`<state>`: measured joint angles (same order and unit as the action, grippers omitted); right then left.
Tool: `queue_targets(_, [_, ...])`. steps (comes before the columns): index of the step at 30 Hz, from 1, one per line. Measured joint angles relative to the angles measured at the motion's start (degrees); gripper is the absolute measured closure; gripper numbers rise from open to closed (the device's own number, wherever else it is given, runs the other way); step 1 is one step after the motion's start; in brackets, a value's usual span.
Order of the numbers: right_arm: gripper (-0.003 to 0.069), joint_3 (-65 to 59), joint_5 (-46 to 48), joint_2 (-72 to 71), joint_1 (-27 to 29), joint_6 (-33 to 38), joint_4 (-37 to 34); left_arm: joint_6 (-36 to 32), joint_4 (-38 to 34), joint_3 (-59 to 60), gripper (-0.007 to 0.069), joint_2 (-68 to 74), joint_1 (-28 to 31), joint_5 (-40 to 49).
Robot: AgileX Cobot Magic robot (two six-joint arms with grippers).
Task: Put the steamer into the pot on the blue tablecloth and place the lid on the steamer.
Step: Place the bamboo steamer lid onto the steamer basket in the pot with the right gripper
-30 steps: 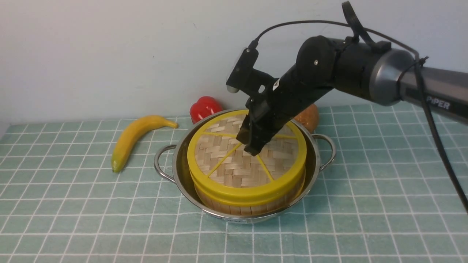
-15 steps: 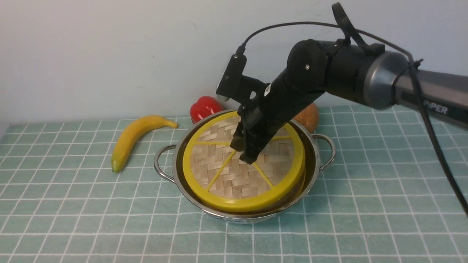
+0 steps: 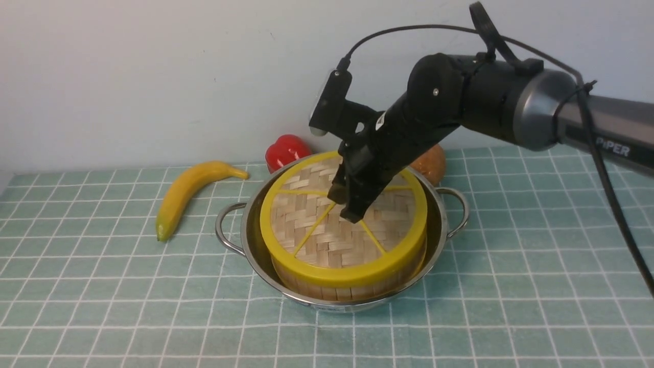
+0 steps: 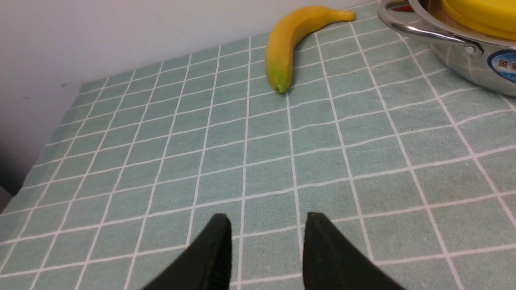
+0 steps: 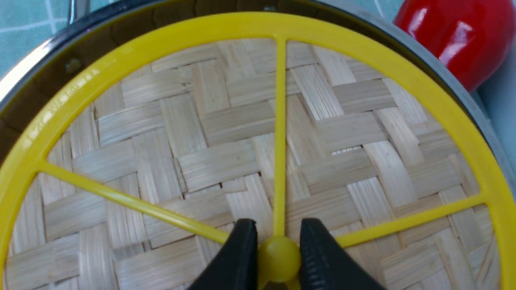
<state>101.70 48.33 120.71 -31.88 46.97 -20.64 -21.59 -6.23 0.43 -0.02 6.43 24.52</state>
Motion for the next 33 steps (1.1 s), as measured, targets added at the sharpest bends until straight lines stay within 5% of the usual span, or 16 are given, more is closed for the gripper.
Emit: queue_targets(33, [0.0509, 0.0, 0.5, 0.0, 2.7, 3.7, -5.2, 0.0, 0.0, 0.0, 0.0382, 0.0, 0.0, 0.0])
